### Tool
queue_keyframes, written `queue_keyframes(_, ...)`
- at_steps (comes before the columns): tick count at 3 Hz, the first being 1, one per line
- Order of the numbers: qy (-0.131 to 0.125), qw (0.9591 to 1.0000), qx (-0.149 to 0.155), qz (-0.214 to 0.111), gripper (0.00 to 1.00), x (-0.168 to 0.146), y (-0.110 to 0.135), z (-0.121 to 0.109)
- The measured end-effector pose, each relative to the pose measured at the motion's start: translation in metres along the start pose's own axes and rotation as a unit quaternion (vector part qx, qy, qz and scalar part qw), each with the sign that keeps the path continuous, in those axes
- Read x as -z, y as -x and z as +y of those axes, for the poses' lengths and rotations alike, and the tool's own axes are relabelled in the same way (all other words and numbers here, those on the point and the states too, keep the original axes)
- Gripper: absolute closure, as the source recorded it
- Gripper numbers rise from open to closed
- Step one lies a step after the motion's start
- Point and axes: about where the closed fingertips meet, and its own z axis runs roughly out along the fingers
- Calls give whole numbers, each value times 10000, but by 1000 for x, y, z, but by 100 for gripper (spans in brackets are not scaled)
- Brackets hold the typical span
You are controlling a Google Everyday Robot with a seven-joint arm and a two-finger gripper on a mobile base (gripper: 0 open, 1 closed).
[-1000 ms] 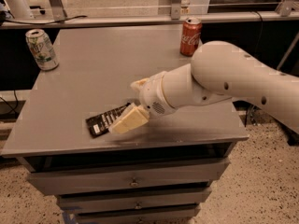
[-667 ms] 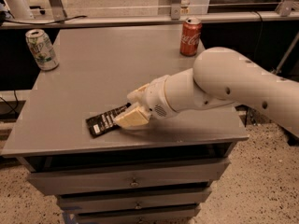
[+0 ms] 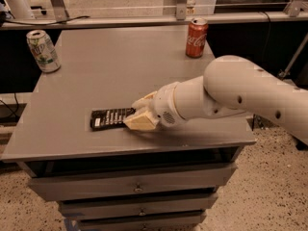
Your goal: Move rxbar chocolate near coke can
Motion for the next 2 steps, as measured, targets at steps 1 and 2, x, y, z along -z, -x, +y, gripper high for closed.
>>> queue_keyframes(1,-136,9999,86,4,100,16,12,-6)
queue_keyframes(2,-432,9987,286,27,100,47,34,-20)
